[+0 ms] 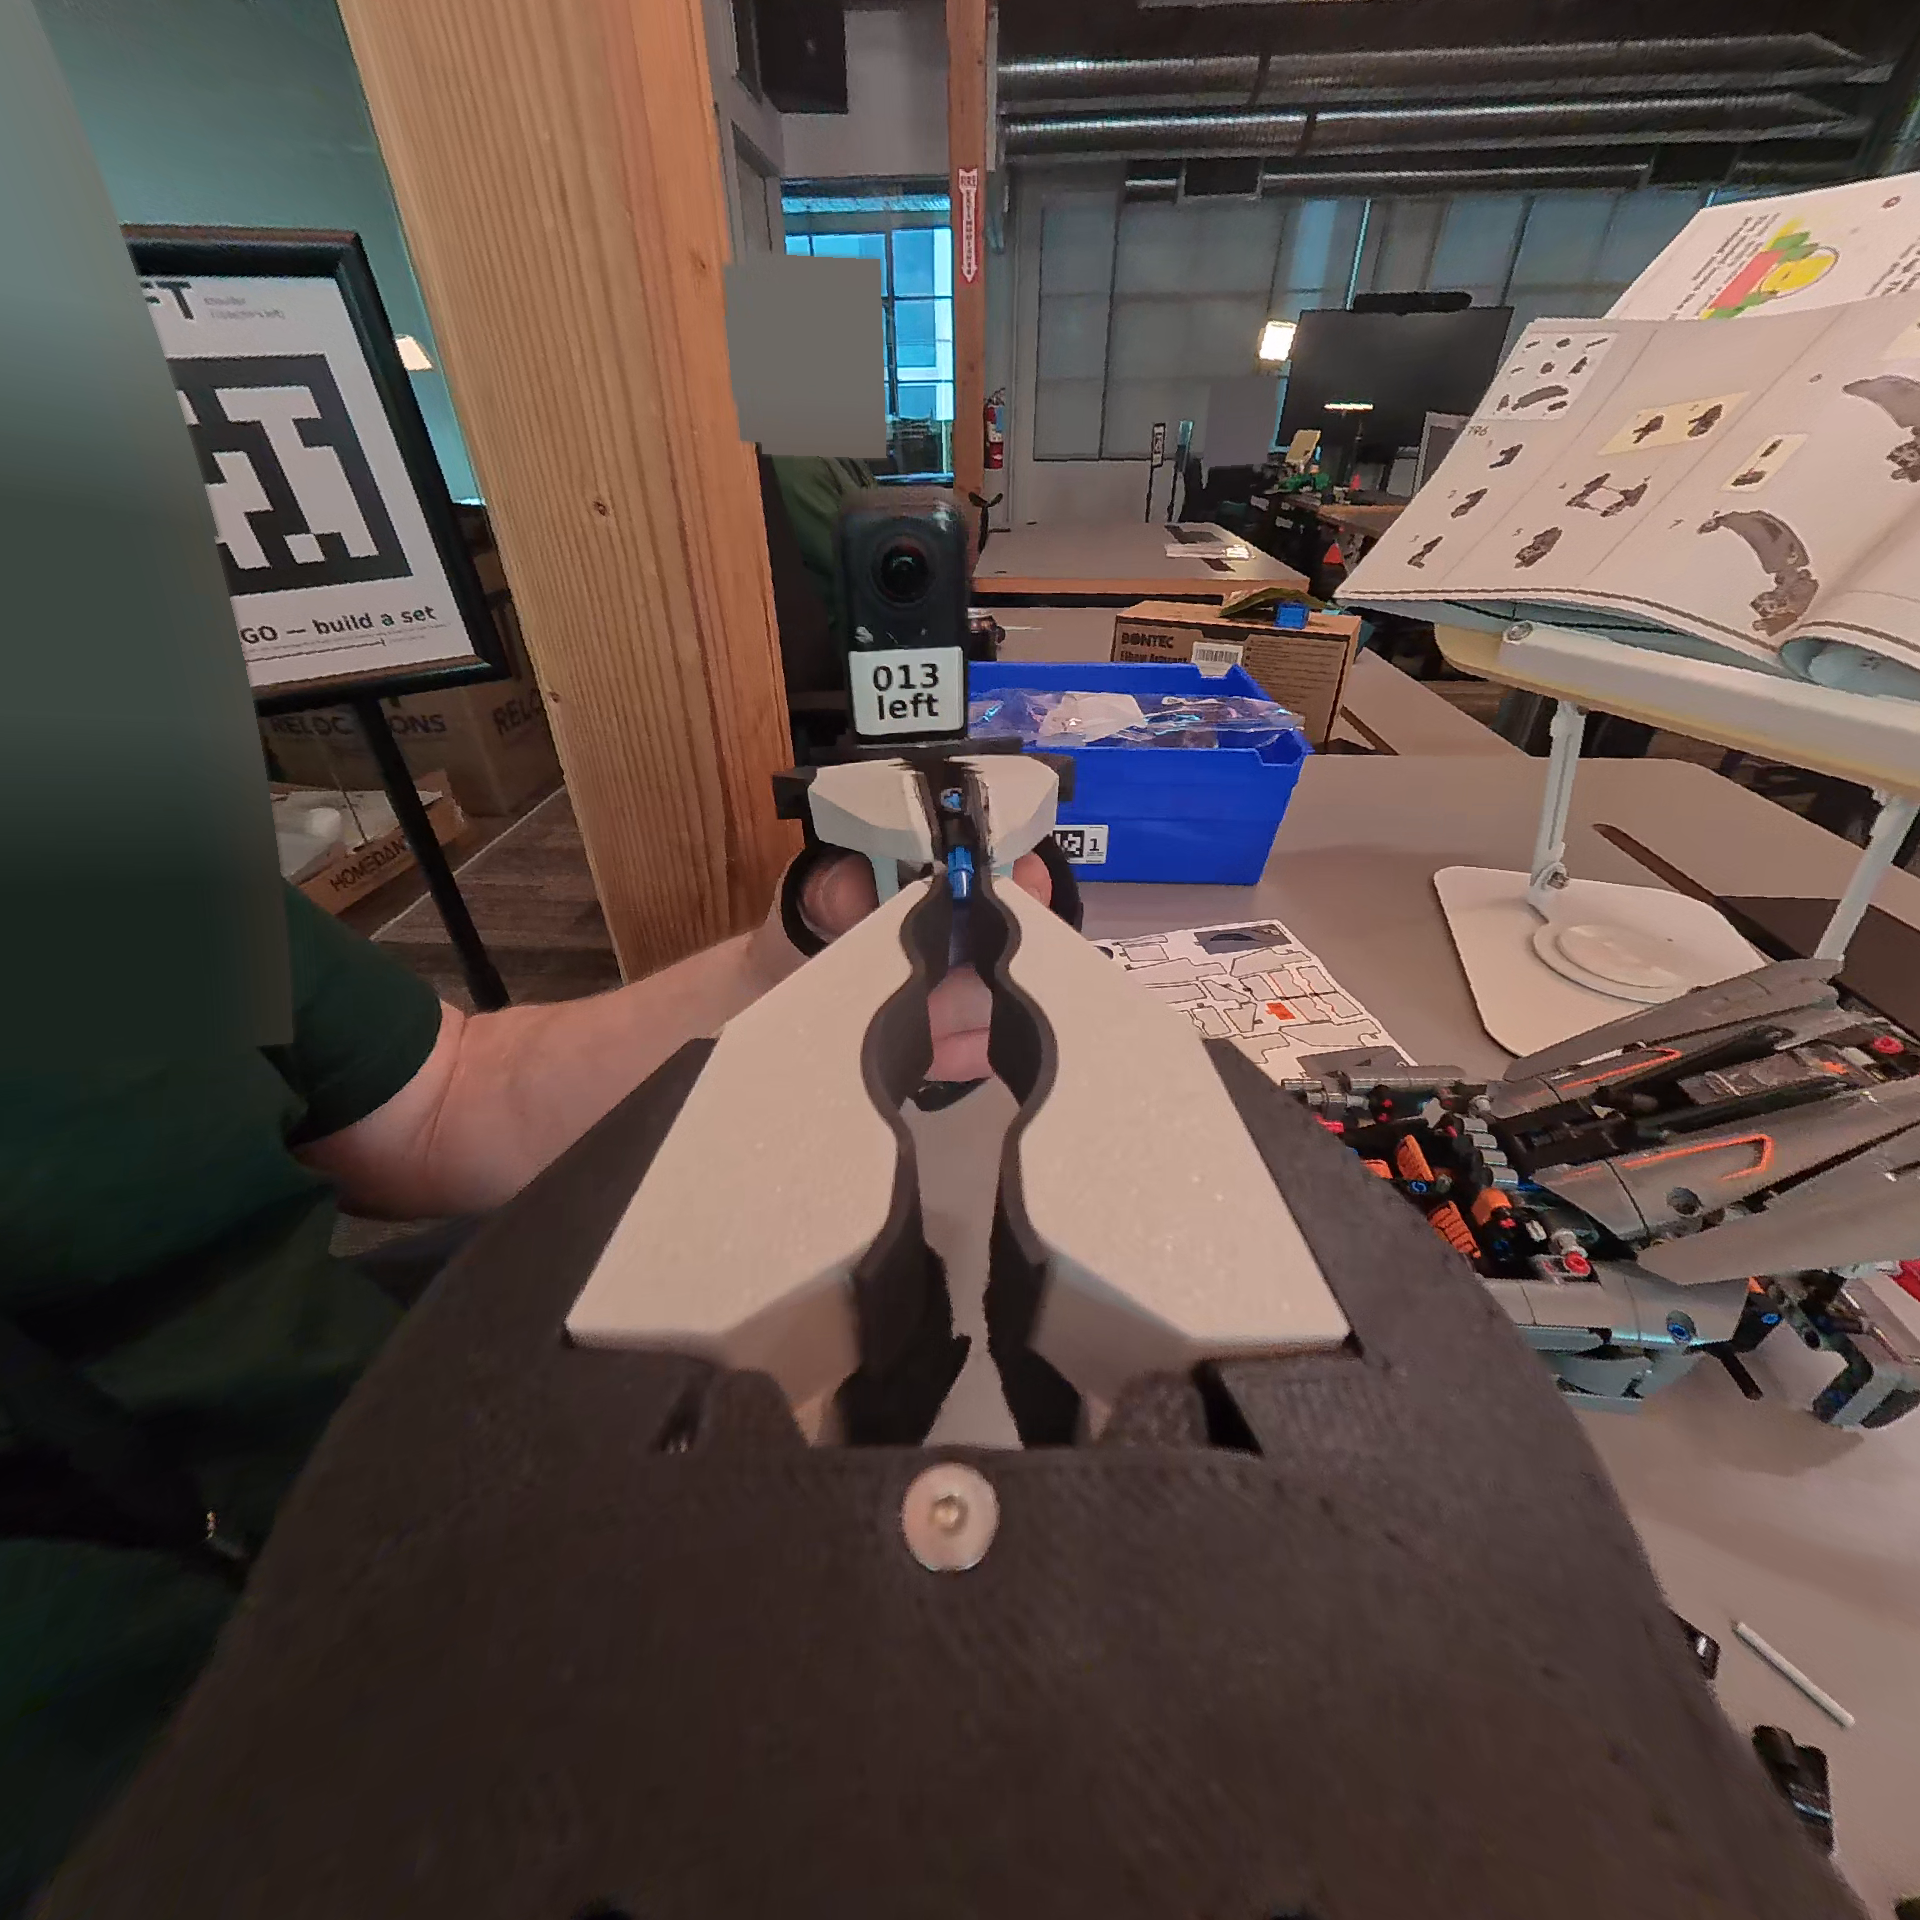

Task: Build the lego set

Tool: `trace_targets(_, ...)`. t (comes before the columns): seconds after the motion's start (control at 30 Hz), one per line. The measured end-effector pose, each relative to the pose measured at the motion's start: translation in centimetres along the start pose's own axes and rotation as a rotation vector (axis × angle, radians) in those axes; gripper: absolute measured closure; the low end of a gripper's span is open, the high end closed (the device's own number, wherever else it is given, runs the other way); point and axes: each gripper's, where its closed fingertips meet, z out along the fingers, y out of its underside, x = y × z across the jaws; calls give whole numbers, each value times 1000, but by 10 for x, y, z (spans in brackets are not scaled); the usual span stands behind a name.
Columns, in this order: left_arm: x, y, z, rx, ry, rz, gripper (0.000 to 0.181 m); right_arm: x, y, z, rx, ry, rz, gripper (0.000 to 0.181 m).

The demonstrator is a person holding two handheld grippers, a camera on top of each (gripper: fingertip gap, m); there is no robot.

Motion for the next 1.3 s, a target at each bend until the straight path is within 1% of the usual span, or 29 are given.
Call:
trace_targets(0.27,1,-5,1,16,-44,36,177,-2,-6,3,20,10,-8,180)
trace_targets(0.4,-4,1,2,-8,-39,-18,177,4,0,1,26,17,13,180)
trace_targets(0.43,-5,-1,2,4,-54,-7,175,4,0,0,33,16,22,180)
trace_targets(0.5,-6,-11,-4,77,-58,-23,176,5,0,-3,48,16,31,180)
trace_targets(0.6,-7,-7,-3,49,-79,1,181,6,1,-7,50,12,35,180)
trace_targets(0.73,-6,-9,-2,48,-67,-5,181,5,1,-9,47,8,30,179)
trace_targets(0.87,-1,-9,0,55,-25,-24,170,4,0,-9,46,6,27,179)
trace_targets(0.93,-2,-7,1,46,-28,-31,168,5,1,-10,46,5,30,179)
trace_targets(1.0,-3,-6,0,47,-34,-33,177,4,1,-10,47,-1,32,180)
trace_targets(1.3,0,-5,3,33,-28,-12,178,1,4,-9,29,-3,19,179)
